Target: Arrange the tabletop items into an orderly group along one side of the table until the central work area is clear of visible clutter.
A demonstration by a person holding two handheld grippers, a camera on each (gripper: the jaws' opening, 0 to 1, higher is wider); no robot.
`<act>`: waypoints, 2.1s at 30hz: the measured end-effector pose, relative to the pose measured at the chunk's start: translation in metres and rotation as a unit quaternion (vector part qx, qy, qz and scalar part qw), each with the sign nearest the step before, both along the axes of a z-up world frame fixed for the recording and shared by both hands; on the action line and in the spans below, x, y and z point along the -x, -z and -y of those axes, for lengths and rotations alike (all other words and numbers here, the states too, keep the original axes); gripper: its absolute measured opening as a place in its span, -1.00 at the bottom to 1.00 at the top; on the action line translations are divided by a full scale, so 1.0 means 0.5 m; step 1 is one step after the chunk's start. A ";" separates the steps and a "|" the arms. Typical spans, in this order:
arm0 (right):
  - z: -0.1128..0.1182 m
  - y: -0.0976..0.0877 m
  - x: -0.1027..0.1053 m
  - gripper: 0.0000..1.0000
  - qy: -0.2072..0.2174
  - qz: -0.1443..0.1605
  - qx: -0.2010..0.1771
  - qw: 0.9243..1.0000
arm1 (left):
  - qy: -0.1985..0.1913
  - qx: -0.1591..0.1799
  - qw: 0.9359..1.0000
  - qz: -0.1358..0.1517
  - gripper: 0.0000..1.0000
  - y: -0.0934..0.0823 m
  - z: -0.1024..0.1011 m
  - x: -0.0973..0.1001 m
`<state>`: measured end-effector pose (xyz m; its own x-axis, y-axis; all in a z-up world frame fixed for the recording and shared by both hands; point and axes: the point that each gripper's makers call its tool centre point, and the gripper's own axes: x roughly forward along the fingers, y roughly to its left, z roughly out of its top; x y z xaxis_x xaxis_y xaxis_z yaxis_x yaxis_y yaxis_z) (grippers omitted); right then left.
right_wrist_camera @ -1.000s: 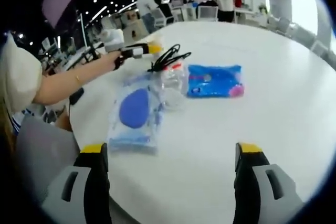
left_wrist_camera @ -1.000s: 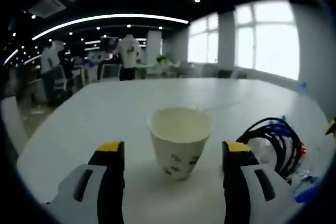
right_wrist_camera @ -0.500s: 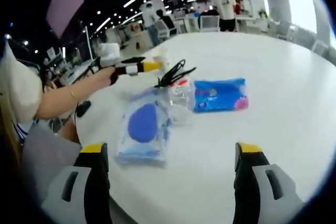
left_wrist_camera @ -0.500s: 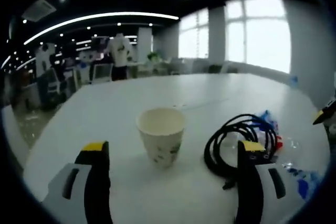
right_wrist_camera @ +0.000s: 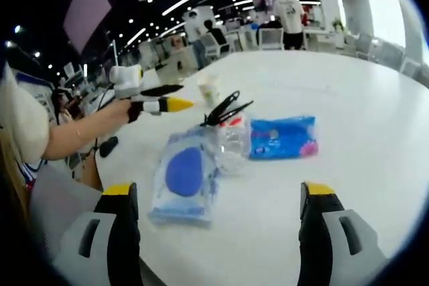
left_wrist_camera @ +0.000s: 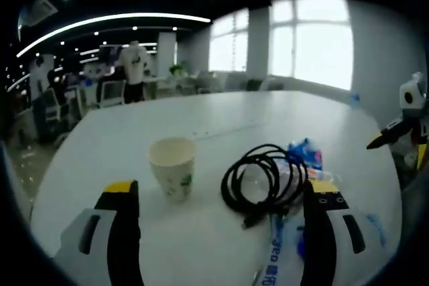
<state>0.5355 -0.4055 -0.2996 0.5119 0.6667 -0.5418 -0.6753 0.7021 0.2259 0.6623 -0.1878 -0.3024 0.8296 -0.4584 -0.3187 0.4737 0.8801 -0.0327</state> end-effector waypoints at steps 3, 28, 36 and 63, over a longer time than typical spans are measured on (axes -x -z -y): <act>0.004 -0.011 -0.013 0.99 0.006 0.016 0.000 1.000 | 0.004 0.000 1.000 -0.009 0.99 -0.004 0.006 0.016; 0.033 -0.026 -0.094 0.87 0.009 0.036 0.006 0.999 | 0.050 -0.007 0.998 -0.027 0.99 -0.054 0.082 0.161; 0.041 -0.033 -0.133 0.56 0.019 0.038 -0.002 0.999 | 0.036 -0.001 0.999 -0.035 0.99 -0.062 0.075 0.176; 0.092 0.064 -0.312 0.07 0.028 0.091 0.047 0.994 | -0.017 -0.022 0.999 -0.035 0.98 -0.110 0.034 0.204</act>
